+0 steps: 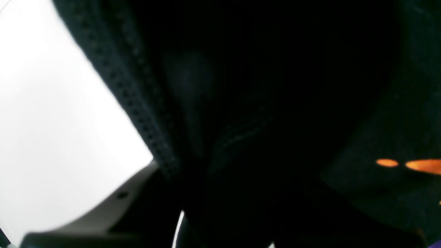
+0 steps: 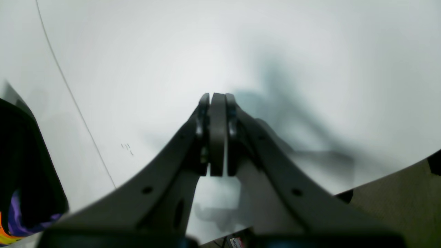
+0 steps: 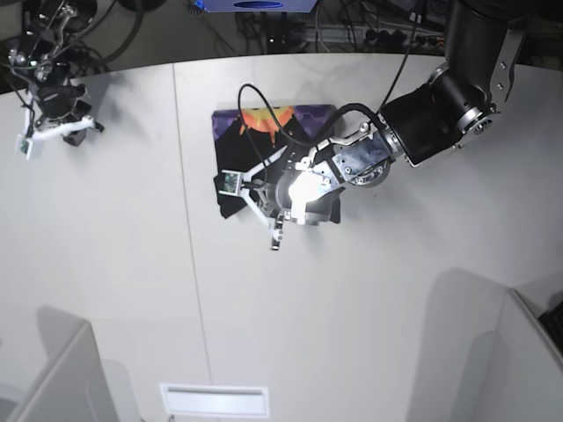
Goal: Fold the T-shirt properly
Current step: 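Grasp the bundle edge with the left gripper and rotate it upright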
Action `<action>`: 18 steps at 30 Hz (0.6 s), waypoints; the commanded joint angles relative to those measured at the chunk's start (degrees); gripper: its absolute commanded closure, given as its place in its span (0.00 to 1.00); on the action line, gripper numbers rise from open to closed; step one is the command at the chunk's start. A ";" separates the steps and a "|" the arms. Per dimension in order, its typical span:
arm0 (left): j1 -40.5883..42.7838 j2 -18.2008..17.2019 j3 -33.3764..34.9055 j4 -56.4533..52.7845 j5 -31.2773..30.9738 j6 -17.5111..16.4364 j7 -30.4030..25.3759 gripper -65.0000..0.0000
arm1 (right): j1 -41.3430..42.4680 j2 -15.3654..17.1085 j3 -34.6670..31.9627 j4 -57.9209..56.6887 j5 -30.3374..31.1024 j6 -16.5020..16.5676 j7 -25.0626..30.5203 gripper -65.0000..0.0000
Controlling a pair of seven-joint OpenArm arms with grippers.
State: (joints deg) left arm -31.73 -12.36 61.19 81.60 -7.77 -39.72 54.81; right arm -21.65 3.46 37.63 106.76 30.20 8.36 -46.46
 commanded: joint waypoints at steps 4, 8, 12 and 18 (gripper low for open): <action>-1.55 0.18 -0.75 0.55 0.34 -0.28 0.09 1.00 | 0.07 0.62 0.04 0.80 0.44 0.21 1.23 1.00; -1.99 0.36 -0.84 0.99 0.52 -0.28 0.36 1.00 | 0.33 0.62 -0.04 0.80 0.44 0.21 1.23 1.00; -3.57 0.45 -0.57 0.55 0.17 -0.28 0.36 1.00 | 0.42 0.62 -0.04 0.80 0.44 0.21 1.23 1.00; -5.51 0.62 -0.92 0.90 0.17 -0.28 0.09 0.46 | 0.33 0.62 -0.04 0.71 0.44 0.21 1.23 1.00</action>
State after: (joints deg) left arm -35.31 -12.16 60.82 81.54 -7.77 -39.97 55.22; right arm -21.47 3.46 37.39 106.65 30.20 8.38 -46.48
